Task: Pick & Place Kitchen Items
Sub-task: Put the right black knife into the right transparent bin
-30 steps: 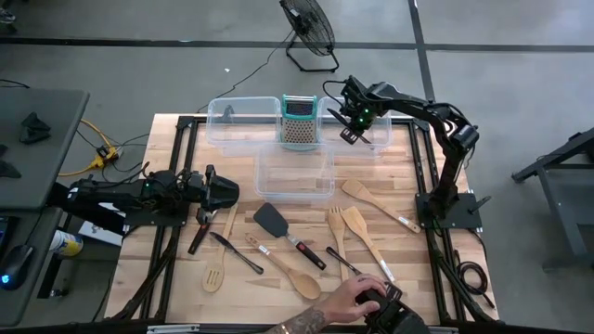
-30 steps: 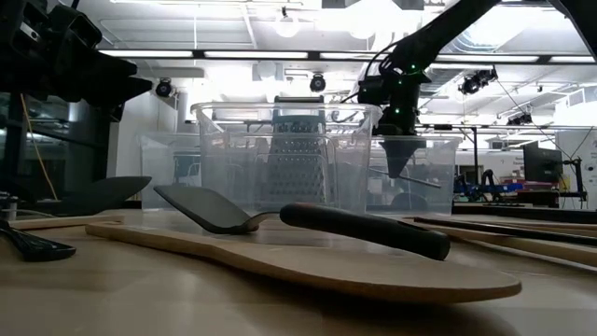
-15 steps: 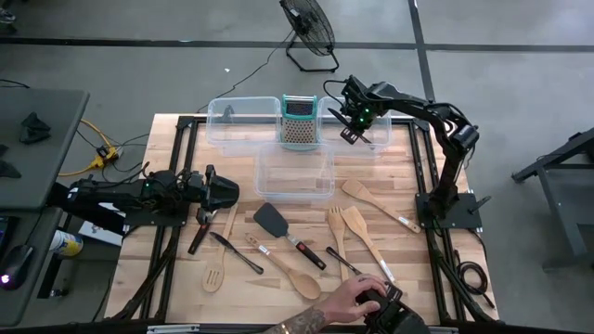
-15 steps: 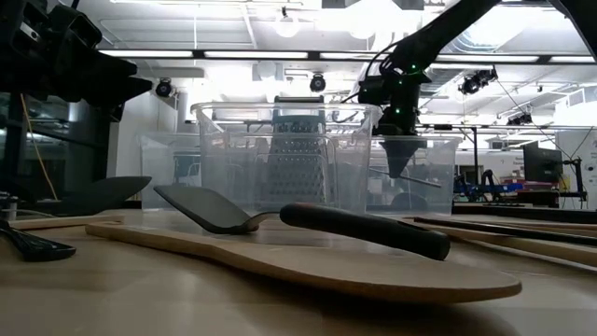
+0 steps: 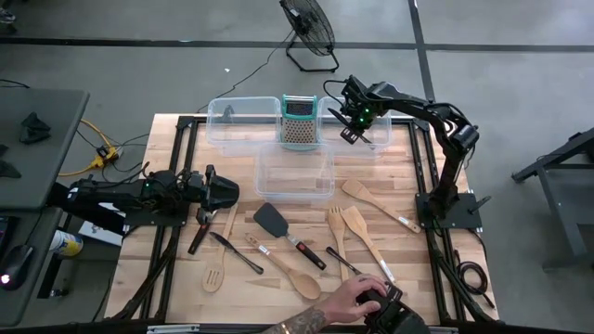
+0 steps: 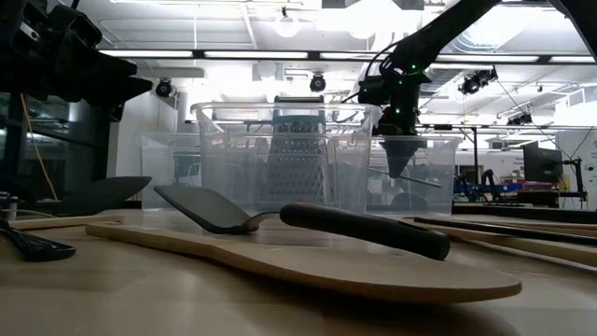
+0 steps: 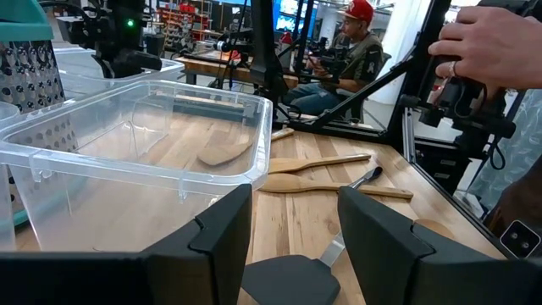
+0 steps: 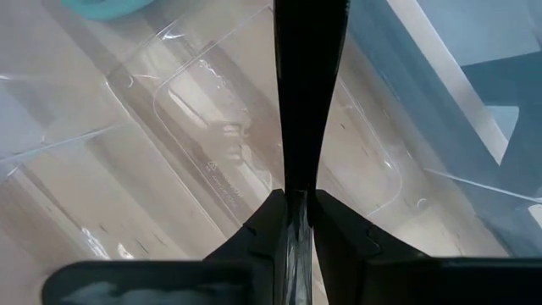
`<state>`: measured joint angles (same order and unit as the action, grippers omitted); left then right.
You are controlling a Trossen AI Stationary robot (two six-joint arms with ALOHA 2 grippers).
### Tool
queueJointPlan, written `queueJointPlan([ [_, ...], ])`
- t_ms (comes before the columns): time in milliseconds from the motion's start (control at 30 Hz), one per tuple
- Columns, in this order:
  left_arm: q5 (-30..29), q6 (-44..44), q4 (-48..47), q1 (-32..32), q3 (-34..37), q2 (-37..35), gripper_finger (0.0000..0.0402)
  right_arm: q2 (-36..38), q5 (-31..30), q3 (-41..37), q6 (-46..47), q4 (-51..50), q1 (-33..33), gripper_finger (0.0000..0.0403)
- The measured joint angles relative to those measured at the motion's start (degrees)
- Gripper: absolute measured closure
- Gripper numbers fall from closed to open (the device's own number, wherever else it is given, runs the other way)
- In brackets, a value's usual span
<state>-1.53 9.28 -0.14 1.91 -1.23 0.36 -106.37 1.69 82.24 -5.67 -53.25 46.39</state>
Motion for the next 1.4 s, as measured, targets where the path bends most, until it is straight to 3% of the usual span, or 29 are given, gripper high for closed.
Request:
queueJointPlan([
  [633,0.0,0.0,0.0,0.0,0.0,0.0,0.0226,2.9,-0.2,0.0,1.0,0.4,0.0,0.0263],
  [1033,0.0,0.0,0.0,0.0,0.0,0.0,0.0226,11.9,1.8,0.0,12.9,0.3,-1.5,0.0257],
  [1400,0.0,0.0,0.0,0.0,0.0,0.0,0.0226,22.5,8.7,-3.4,13.1,-1.2,-9.7,0.026],
])
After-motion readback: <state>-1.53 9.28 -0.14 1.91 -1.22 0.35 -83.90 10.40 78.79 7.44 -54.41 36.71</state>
